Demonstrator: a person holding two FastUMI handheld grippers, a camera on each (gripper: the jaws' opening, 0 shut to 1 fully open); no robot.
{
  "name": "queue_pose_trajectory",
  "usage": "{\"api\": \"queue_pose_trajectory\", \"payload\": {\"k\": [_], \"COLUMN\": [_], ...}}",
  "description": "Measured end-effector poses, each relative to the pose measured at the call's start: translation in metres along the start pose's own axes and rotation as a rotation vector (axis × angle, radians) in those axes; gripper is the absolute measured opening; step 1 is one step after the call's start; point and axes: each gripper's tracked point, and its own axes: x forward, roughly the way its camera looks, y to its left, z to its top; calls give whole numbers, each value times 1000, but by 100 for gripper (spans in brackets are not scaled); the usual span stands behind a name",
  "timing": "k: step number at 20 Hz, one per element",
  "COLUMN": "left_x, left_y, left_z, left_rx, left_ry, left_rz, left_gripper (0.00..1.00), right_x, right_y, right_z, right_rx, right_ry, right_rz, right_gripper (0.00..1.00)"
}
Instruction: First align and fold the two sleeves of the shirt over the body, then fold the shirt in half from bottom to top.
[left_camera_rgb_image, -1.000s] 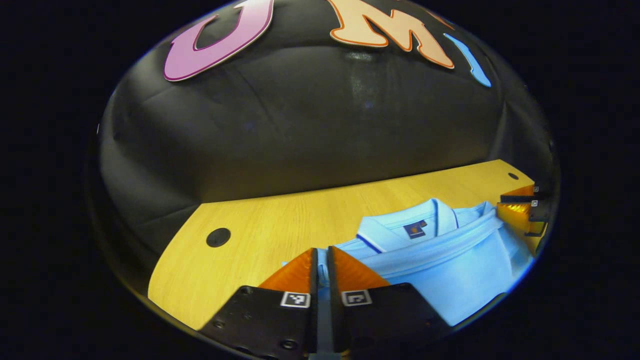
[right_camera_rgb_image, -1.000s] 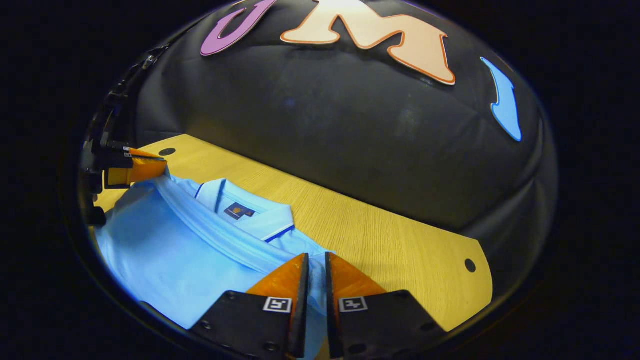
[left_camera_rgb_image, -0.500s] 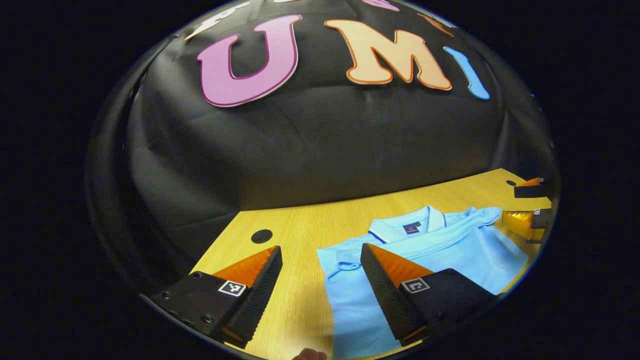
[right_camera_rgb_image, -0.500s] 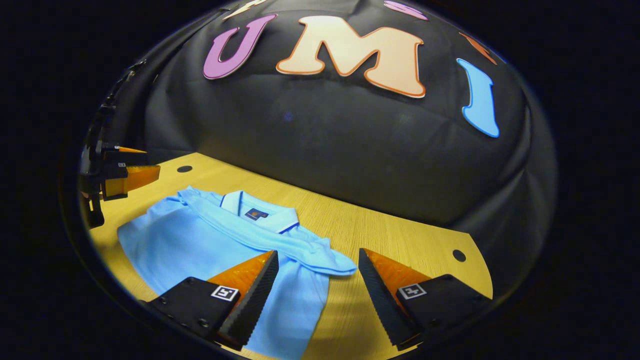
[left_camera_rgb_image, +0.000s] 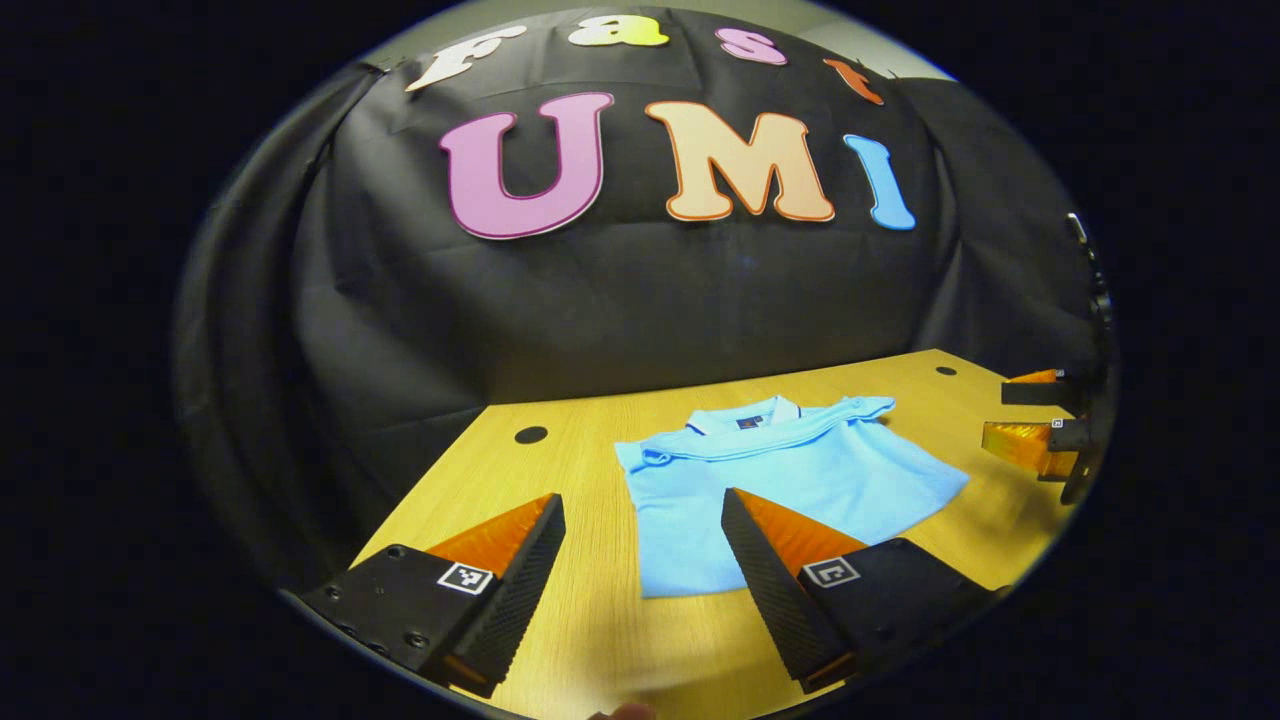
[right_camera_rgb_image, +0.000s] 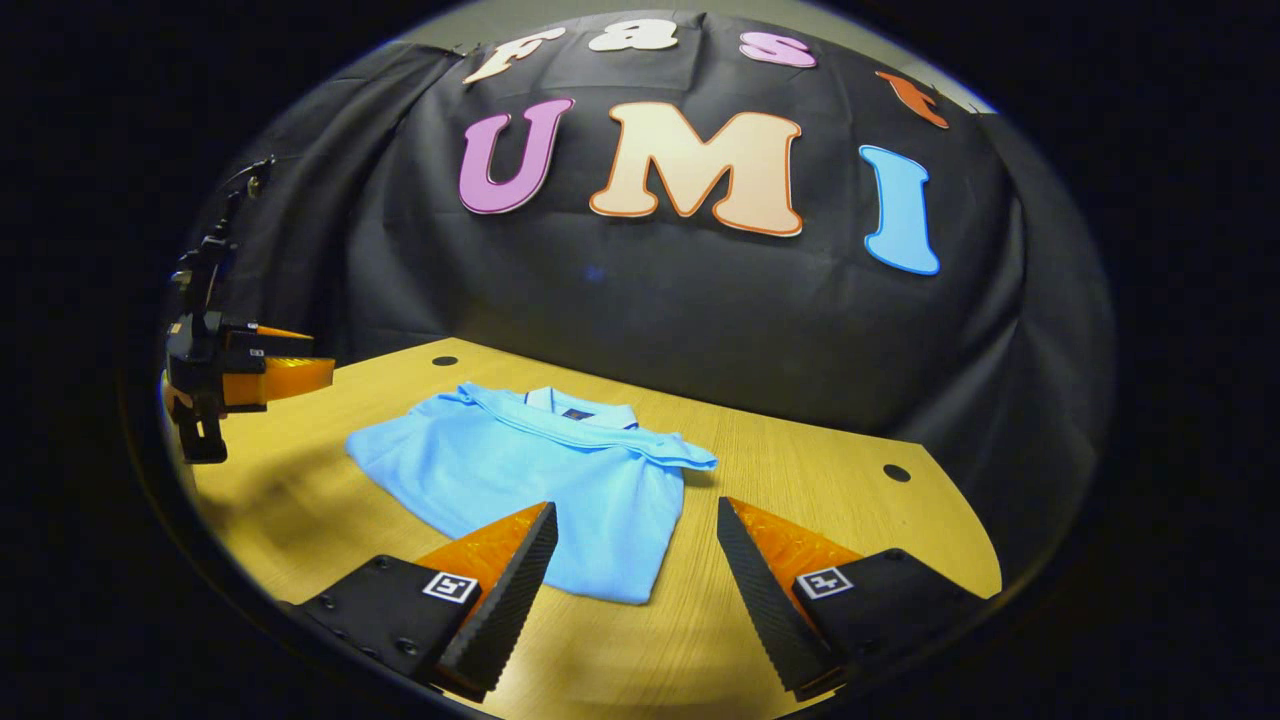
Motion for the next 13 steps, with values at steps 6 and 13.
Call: {"api": "queue_pose_trajectory", "payload": {"k": [6, 13], "left_x": [-61, -92], "left_y": [12, -13], "left_z": [-7, -1], "left_rx": [-43, -35], "left_ry": [-91, -153], "left_rz": [49, -3], "left_gripper": [96, 95], "right_x": [-55, -81], "right_y": [17, 23], "right_z": [-13, -25], "right_rx": [78, 159], "right_ry": [-76, -113], "right_rz": [33, 45], "right_gripper": [99, 99]}}
